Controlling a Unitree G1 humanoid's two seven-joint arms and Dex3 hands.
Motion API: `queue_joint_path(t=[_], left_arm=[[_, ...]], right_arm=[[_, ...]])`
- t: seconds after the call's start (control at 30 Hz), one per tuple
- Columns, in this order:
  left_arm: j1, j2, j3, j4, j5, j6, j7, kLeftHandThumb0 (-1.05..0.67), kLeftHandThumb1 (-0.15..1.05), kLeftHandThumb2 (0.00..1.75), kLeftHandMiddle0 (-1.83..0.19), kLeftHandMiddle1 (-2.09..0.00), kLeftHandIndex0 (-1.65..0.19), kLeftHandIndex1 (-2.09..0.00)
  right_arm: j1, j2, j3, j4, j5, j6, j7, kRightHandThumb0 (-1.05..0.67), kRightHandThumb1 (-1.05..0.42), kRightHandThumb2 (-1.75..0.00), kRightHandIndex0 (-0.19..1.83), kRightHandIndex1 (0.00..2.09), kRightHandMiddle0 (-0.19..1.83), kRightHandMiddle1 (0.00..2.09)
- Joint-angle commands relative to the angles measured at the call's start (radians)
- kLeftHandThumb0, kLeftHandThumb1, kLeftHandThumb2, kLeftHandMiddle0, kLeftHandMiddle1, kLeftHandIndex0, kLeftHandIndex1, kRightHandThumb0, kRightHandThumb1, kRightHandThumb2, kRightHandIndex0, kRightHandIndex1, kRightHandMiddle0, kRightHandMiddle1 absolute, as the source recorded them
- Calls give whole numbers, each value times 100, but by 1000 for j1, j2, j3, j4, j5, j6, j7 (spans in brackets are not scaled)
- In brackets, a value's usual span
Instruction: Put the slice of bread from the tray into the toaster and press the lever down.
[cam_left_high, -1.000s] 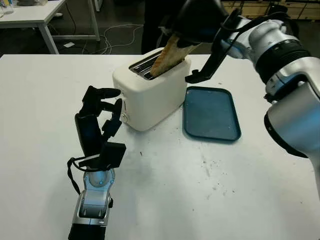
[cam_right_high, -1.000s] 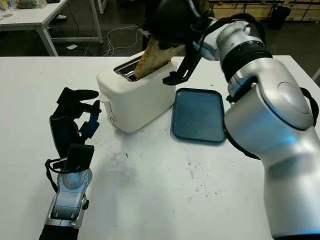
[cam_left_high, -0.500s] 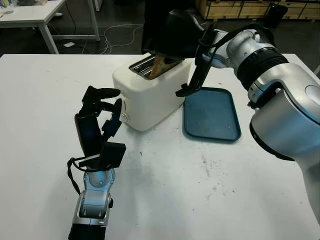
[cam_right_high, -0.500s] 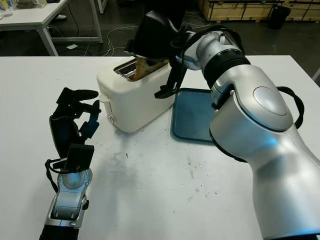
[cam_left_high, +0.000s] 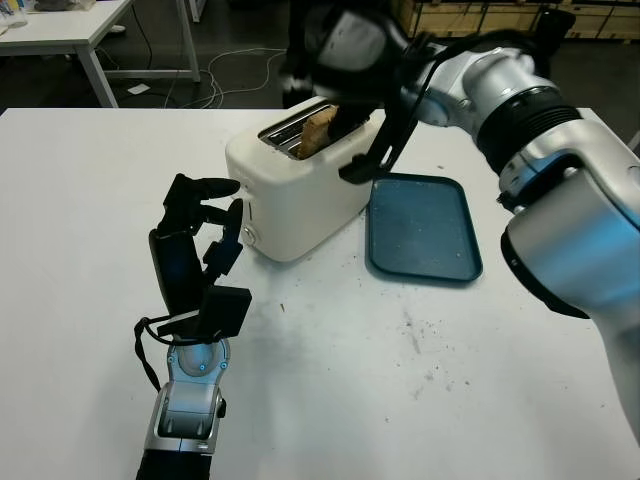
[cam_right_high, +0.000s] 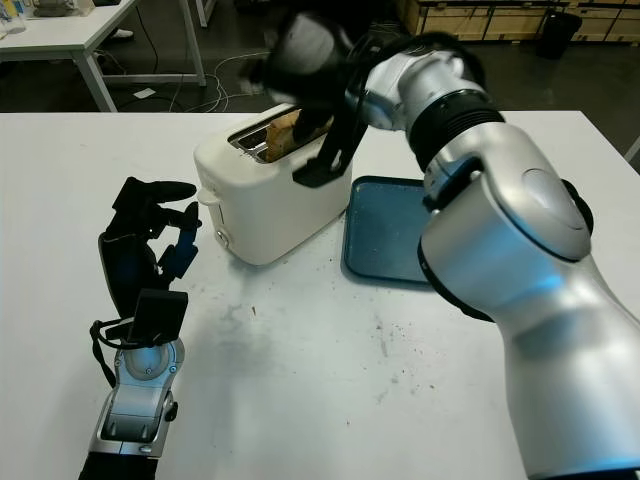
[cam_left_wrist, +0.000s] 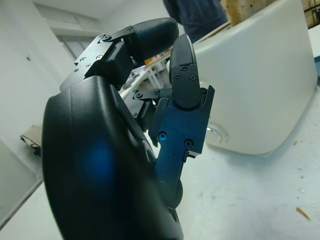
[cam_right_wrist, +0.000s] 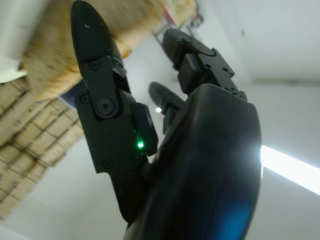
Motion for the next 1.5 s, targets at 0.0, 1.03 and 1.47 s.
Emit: queue_joint_path(t=[0.0,1.03,1.47], left_arm=[[4,-18,-6,-4,-3,-3,-1,-36,92,34,-63,-147,-51,-122],[-151,266,81,48,150,68,-85,-36,92,27,-77,-121,-77,-76],[-160,341,49,55,240,100,-108,-27,92,18,-82,-140,-96,-52]], right_arm=[[-15,-21,-83,-11,92,-2,45,-64,-92,-13,0,68,18,27],[1439,146,-650,-942,432,-158,-110,-38,-92,-29,66,135,102,28],[1435,248,-671,-1009,418,-141,-270,-39,-92,-38,78,130,86,66]])
